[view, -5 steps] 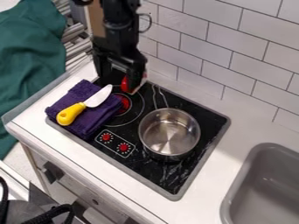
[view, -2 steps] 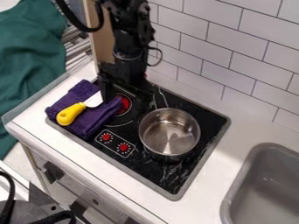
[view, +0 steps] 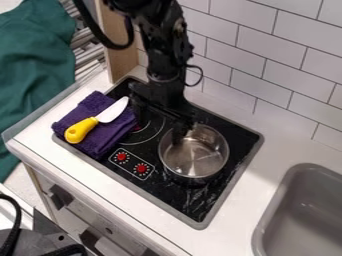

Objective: Move the pot off the stove

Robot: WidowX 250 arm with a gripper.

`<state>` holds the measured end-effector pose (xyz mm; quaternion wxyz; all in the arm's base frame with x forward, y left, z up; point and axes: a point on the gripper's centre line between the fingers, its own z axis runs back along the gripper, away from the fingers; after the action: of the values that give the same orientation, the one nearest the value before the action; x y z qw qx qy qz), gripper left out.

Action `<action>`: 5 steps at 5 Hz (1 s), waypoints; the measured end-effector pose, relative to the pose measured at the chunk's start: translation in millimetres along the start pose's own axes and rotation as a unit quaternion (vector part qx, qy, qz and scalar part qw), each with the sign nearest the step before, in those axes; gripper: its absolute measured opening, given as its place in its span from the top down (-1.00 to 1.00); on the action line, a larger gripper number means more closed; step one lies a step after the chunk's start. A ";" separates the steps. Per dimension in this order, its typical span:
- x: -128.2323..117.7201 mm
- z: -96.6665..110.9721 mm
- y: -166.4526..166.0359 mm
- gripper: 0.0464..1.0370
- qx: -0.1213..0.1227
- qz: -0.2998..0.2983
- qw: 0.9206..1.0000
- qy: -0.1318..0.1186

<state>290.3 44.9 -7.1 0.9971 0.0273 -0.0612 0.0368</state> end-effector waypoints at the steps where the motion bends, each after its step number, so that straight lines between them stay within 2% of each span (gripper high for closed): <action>1: 8.2 -5.9 -4.9 -0.95 -0.022 0.027 0.999 -0.025; 2: 7.6 -21.3 -2.8 -0.95 -0.027 0.028 0.999 -0.013; 3: 0.7 -33.5 4.4 -0.83 -0.019 0.022 1.000 0.012; 5: 0.5 -31.9 8.2 0.39 -0.006 -0.004 1.000 0.024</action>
<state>293.9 55.0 -38.3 0.9985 0.0207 -0.0370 0.0332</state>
